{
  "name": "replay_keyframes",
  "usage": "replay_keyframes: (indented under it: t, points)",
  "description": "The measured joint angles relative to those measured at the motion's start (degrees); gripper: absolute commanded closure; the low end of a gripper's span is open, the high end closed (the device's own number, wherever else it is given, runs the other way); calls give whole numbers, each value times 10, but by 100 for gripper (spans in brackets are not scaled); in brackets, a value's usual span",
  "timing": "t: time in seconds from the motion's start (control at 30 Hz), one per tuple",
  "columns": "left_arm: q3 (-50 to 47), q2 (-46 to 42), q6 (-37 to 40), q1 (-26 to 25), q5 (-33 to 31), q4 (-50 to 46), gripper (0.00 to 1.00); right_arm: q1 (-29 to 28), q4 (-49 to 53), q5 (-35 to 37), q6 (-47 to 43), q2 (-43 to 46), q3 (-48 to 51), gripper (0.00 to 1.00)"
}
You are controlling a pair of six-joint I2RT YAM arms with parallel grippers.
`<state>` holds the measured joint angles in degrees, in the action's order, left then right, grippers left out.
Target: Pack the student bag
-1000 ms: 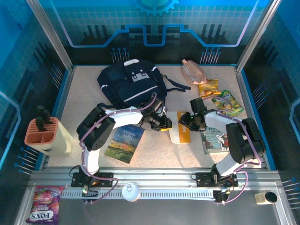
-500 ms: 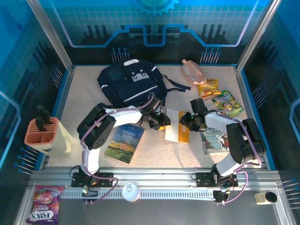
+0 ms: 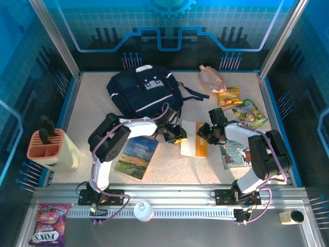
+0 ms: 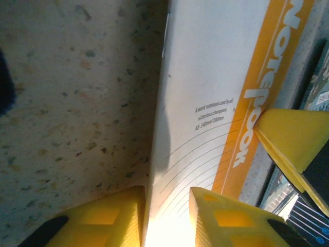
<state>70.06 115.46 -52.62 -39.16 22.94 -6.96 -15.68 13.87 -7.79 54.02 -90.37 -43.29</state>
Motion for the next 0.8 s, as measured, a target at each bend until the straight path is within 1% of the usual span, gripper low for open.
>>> replay_keyframes:
  t: [0.13, 0.3, 0.43, 0.6, 0.8]
  points:
    - [1, 0, 1, 0, 11, 10, 78, 0, -3, -2, 2, 1, 2, 63]
    - [16, 0, 7, -2, 15, 10, 89, 0, -4, -2, 7, 7, 6, 63]
    - [22, 0, 20, -4, 13, 3, 99, 0, 7, 1, 7, 24, 14, 61]
    - [30, -11, 41, -6, -2, -26, 100, 15, 23, 8, 5, 65, 25, 53]
    - [47, -67, 61, 6, -28, -53, 100, 34, -6, 1, -3, 134, 32, 38]
